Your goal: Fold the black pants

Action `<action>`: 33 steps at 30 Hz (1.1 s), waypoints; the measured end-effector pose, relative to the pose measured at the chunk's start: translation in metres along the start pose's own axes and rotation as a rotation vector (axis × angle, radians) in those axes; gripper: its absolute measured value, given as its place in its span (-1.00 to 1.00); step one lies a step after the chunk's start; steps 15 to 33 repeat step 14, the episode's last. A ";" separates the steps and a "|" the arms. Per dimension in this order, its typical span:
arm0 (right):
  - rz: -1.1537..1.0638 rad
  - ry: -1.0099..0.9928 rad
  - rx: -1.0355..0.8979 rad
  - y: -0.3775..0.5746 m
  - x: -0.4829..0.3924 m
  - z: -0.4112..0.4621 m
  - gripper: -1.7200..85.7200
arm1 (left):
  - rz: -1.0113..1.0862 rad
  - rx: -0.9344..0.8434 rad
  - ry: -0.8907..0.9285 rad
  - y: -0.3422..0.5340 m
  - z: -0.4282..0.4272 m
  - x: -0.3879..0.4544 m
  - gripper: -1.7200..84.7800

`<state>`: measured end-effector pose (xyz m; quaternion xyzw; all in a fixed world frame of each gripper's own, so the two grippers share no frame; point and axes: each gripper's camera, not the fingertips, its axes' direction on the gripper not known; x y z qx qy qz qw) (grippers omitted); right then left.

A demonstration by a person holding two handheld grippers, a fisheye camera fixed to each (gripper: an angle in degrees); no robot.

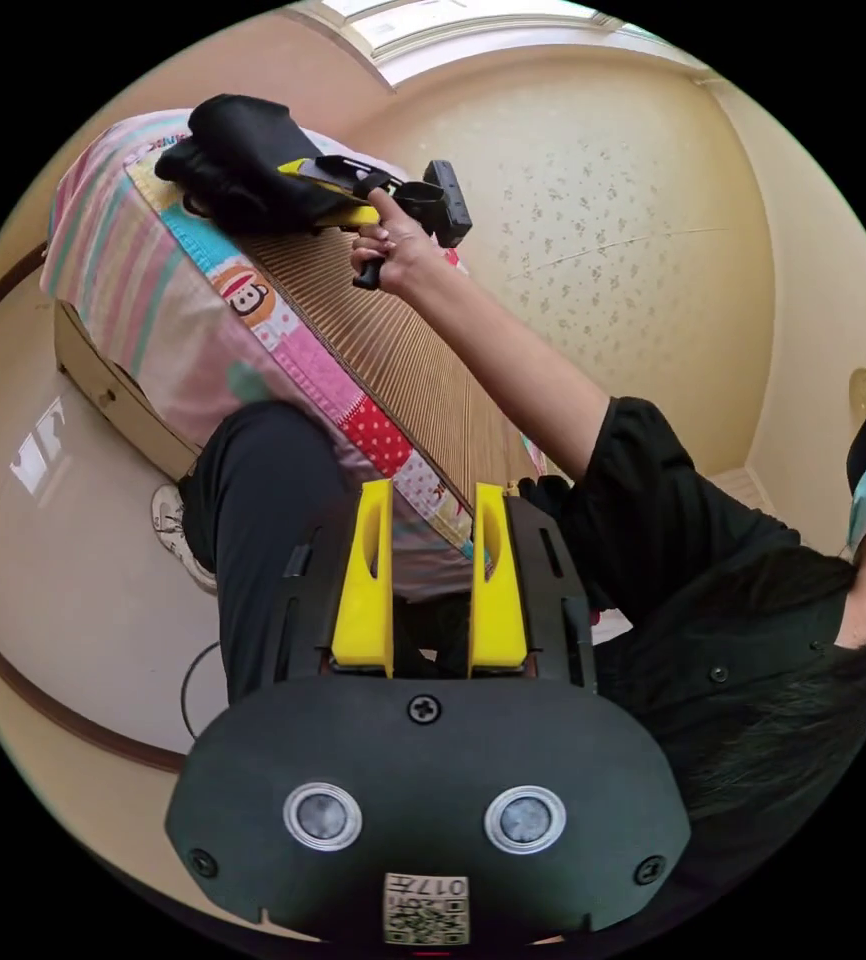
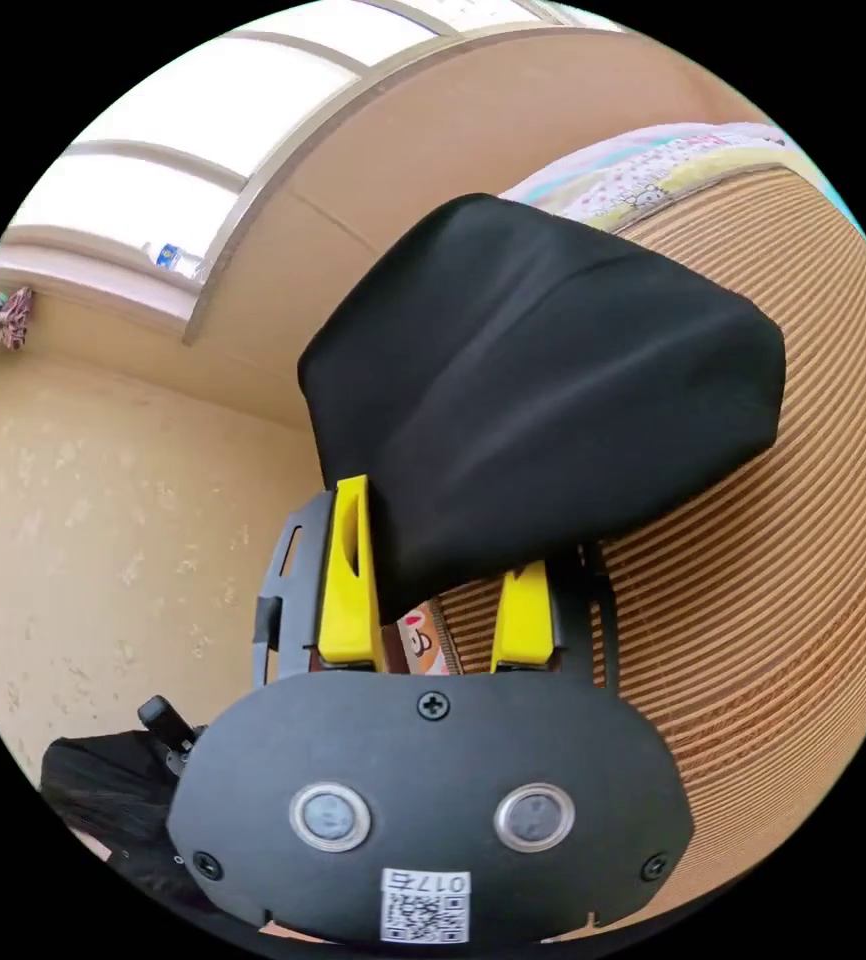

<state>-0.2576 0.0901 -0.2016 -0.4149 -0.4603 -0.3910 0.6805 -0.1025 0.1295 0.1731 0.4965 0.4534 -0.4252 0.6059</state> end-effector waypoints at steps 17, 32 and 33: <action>0.843 0.307 0.430 0.687 0.058 -0.192 -0.70 | 0.501 -0.151 -0.231 0.021 0.132 0.093 -0.73; 0.843 0.307 0.430 0.687 0.058 -0.192 -0.70 | 0.501 -0.151 -0.231 0.021 0.132 0.093 -0.73; 0.843 0.307 0.430 0.687 0.058 -0.192 -0.70 | 0.501 -0.151 -0.231 0.021 0.132 0.093 -0.73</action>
